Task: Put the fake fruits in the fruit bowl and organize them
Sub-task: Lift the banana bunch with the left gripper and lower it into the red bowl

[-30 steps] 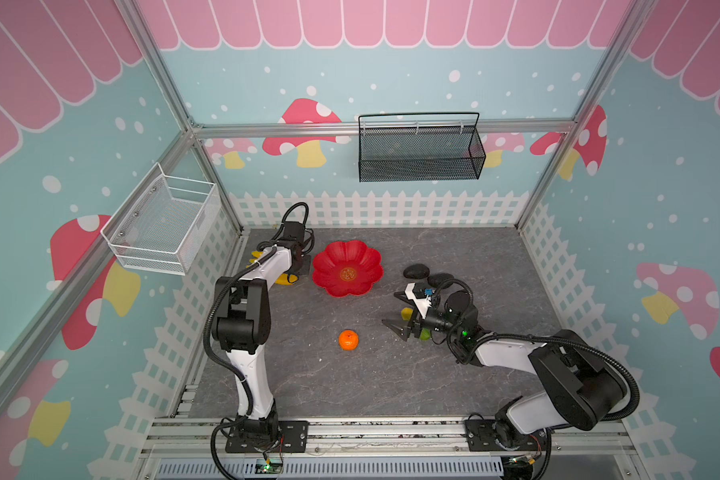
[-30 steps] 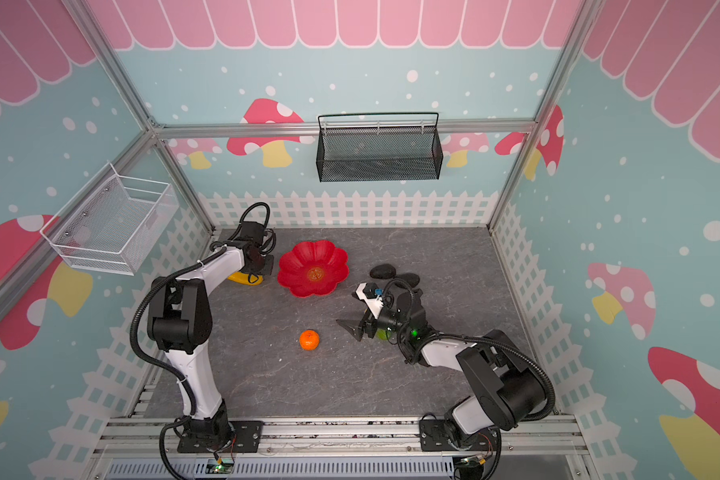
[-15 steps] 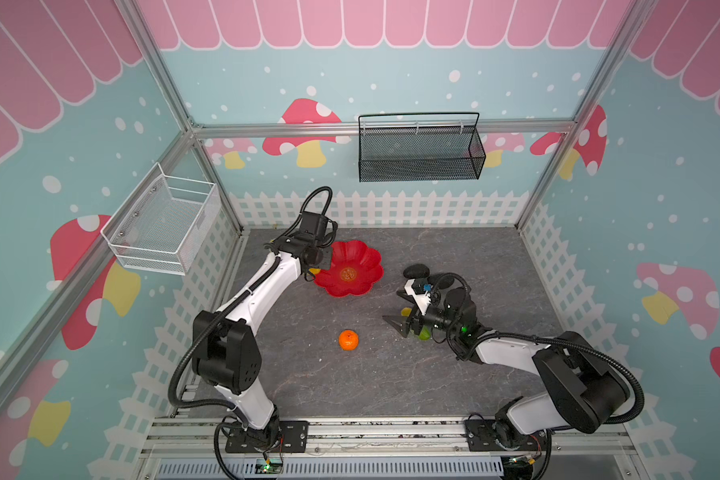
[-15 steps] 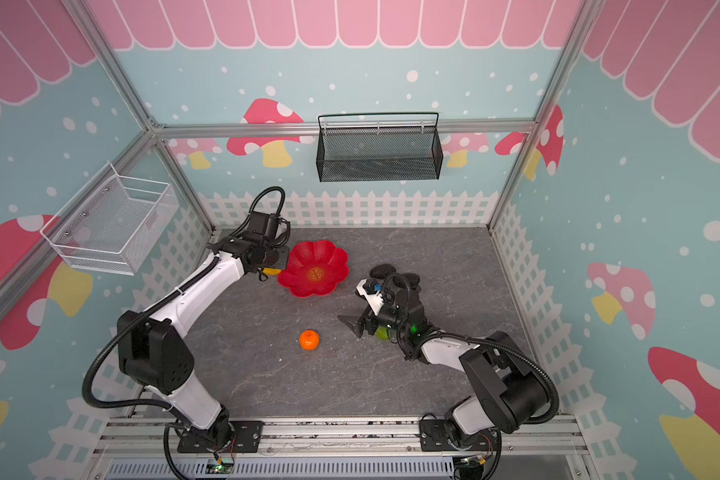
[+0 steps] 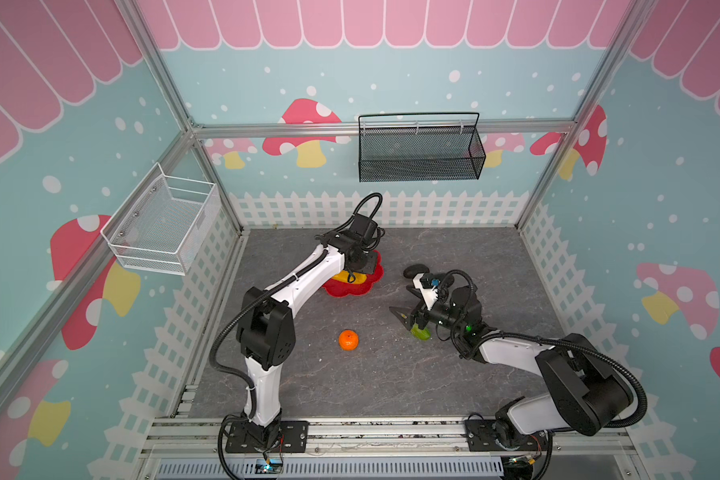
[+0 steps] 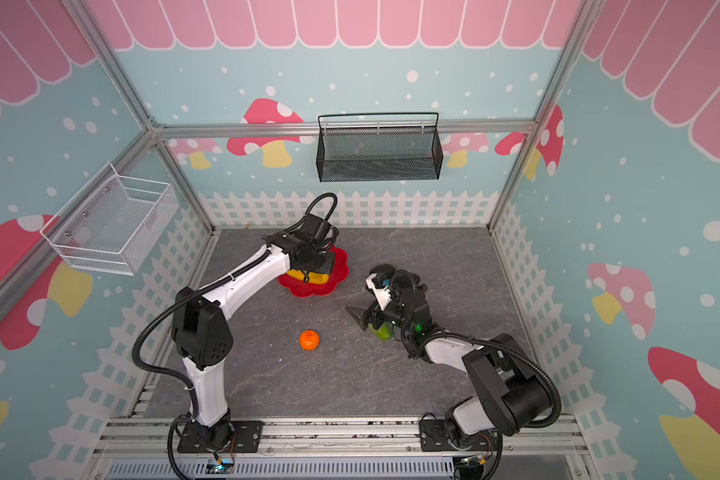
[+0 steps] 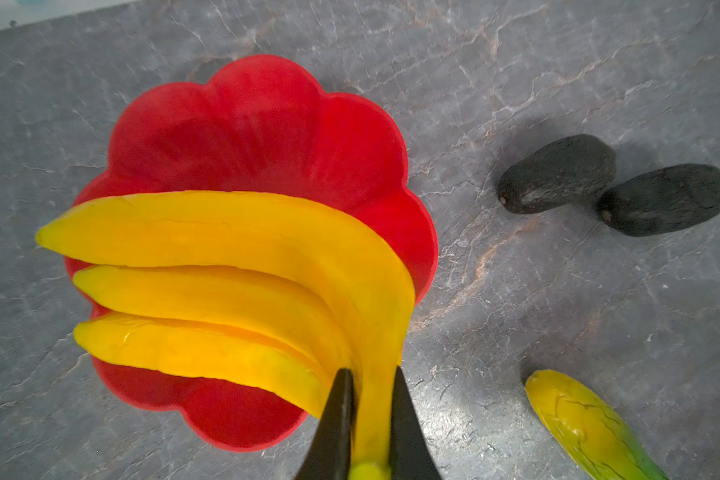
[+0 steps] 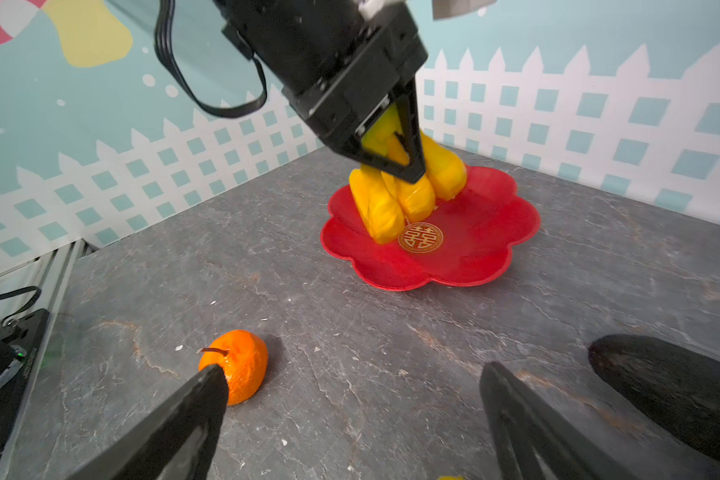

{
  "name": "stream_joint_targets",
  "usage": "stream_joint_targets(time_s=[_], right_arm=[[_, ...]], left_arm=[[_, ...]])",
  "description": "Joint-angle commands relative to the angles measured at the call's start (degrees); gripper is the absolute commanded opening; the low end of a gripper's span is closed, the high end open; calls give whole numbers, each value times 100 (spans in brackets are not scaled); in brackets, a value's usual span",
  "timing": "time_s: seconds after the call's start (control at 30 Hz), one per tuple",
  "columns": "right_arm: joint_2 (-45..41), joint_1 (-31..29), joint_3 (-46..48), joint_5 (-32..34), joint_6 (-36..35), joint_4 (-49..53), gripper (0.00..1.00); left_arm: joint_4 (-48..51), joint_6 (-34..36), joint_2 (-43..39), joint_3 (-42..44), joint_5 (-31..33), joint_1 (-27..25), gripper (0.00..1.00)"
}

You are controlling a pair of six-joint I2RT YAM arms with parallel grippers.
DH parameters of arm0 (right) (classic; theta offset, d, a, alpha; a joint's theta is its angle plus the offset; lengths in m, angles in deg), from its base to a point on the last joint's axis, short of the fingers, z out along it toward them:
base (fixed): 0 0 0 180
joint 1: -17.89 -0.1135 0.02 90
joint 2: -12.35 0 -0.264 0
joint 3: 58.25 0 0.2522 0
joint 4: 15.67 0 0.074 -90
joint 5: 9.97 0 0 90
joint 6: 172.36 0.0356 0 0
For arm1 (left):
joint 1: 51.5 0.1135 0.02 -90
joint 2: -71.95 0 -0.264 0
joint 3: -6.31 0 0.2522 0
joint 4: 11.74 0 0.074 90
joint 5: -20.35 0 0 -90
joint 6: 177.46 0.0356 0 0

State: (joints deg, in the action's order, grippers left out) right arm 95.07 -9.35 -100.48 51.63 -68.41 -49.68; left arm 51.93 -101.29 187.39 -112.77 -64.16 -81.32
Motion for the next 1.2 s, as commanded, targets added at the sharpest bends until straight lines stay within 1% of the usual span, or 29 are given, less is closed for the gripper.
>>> stream_joint_targets(time_s=[0.0, 0.13, 0.3, 0.53, 0.6, 0.7, 0.77, 0.93, 1.07, 1.13, 1.17], right_arm=[[-143, 68, 114, 99, 142, -228, 98], [-147, 97, 105, 75, 160, -224, 98], [-155, 127, 105, 63, 169, -218, 98], [-84, 145, 89, 65, 169, -224, 98], [-41, 141, 61, 51, 169, -215, 98], [-16, 149, 49, 51, 169, -215, 98], [-2, 156, 44, 40, 169, -217, 98], [37, 158, 30, 35, 151, -215, 98], [41, 162, 32, 42, 126, -216, 98], [16, 193, 43, 89, 107, -213, 98], [10, 234, 52, 100, 136, -213, 98]], left_arm=[[252, -136, 166, -483, -8, 3, 4], [432, -138, 572, -836, -144, 3, 4], [554, -119, 913, -1097, -65, 6, 5], [651, -94, 1201, -1339, 50, 12, 7], [660, -69, 1224, -1342, 68, 17, 9], [678, -33, 1261, -1343, 82, 38, 14], [677, -35, 1287, -1342, 103, 47, 19], [661, 20, 1261, -1336, 106, 50, 37], [550, 63, 1151, -1341, 146, 48, 48], [418, 103, 1020, -1265, 44, 40, 53], [302, 122, 917, -1187, -16, 38, 58]])
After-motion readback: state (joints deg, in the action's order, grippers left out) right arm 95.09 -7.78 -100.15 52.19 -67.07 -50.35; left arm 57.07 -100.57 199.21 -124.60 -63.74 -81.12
